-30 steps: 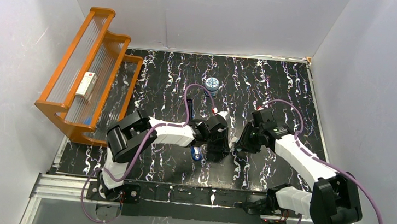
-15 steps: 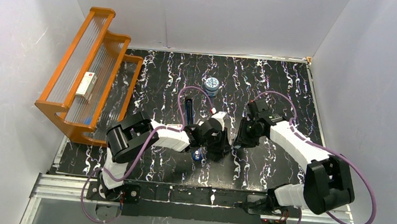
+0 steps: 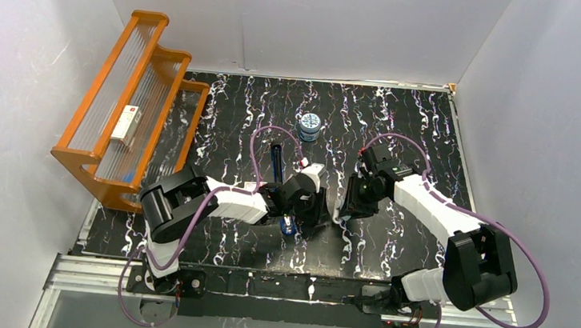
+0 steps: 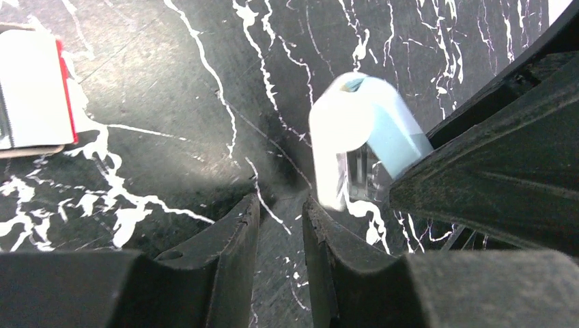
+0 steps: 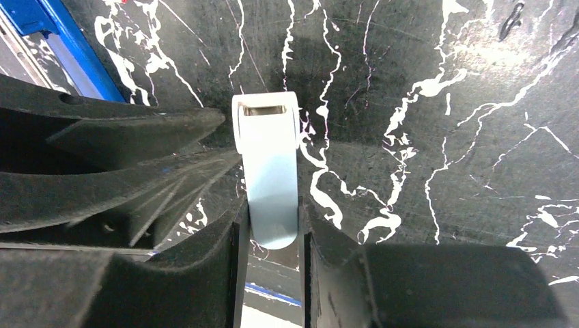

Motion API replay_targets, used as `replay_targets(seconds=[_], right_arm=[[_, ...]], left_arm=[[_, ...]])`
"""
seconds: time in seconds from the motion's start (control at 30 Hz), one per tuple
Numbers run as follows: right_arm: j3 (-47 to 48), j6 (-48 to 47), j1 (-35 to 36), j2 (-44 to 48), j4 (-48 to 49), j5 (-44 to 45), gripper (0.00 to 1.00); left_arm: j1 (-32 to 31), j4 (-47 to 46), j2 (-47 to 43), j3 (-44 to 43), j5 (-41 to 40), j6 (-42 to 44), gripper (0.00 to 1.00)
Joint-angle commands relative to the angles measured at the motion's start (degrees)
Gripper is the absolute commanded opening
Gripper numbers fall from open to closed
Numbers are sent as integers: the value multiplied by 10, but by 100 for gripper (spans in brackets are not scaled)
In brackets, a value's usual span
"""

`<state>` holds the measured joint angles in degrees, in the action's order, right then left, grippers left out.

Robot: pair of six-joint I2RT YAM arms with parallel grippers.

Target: Load the staples into the stapler

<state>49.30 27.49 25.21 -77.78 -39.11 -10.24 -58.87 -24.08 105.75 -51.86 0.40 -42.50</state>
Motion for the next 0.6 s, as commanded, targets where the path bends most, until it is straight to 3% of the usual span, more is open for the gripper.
replay_targets(seconds=[0.0, 0.23, 0.57], right_arm=[[7, -9, 2, 12, -8, -17, 27], [7, -9, 2, 17, 0, -32, 26], [0, -3, 2, 19, 14, -32, 26]], left_arm=[[17, -31, -35, 19, 35, -7, 28], [20, -55, -15, 14, 86, -24, 27], [31, -77, -61, 55, 109, -93, 41]])
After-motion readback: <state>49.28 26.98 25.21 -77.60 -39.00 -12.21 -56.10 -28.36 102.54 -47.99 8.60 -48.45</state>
